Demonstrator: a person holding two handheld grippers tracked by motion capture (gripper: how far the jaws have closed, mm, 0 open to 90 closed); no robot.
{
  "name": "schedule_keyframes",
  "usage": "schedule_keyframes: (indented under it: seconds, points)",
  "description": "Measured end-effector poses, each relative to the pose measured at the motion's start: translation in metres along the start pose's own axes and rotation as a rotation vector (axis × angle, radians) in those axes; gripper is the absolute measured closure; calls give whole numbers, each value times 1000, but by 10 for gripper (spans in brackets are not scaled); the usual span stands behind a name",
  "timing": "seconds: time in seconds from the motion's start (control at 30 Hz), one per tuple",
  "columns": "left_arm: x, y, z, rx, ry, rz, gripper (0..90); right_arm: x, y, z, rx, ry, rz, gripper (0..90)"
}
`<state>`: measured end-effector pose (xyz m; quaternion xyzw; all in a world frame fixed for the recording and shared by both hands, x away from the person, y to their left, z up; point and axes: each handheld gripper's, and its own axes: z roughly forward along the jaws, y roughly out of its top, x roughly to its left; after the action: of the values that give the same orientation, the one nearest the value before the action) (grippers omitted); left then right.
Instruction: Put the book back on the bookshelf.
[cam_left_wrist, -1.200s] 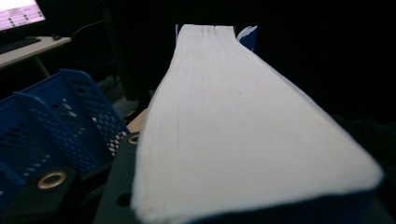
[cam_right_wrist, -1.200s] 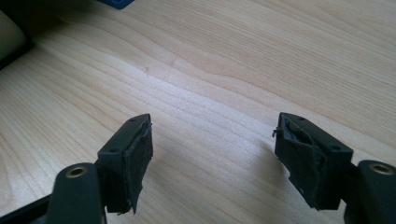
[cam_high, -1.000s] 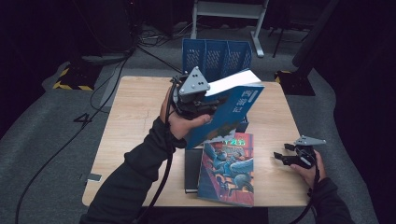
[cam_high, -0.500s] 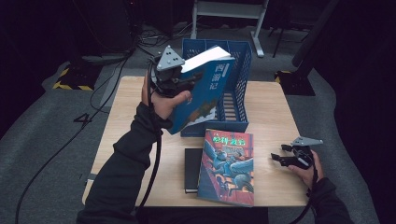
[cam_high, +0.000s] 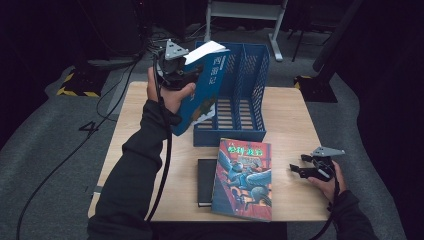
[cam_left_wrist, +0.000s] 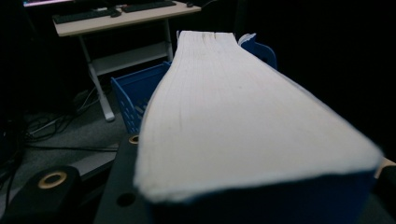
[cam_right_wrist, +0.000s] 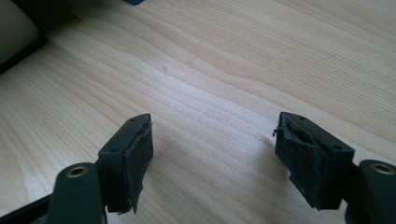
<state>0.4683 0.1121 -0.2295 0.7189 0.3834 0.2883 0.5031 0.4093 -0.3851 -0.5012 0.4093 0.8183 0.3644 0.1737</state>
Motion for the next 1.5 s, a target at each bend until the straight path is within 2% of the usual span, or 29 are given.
schedule_keyframes:
  seconds: [0.1, 0.27, 0.4, 0.53, 0.6, 0.8, 1.03, 1.13, 1.27, 1.5]
  points:
    - [4, 2, 12, 9, 22, -26, 610, 0, 0, 0, 1, 0, -3, 284]
    - [7, 6, 29, 21, 91, -39, 610, 1, 0, 0, 2, 3, -4, 285]
    - [12, 9, 43, 16, 135, -89, 610, 1, 0, 0, 4, 1, -11, 284]
    - [12, 12, 58, 10, 179, -106, 610, 2, 0, 0, 6, 0, -17, 284]
    - [13, 12, 63, 11, 187, -117, 610, 2, 0, 0, 4, 1, -17, 284]
    - [13, 10, 92, 36, 247, -177, 610, 2, 0, 0, 3, 2, -19, 284]
    - [12, 3, 109, 36, 303, -222, 609, 3, 0, 0, 2, 5, -22, 285]
    - [14, -3, 116, 34, 334, -270, 609, 3, 0, 1, 1, 8, -24, 286]
    - [10, -4, 124, 30, 374, -248, 609, 4, -1, 1, -6, 10, -31, 287]
    - [3, -8, 132, 2, 371, -264, 608, 5, -1, 1, -10, 21, -35, 291]
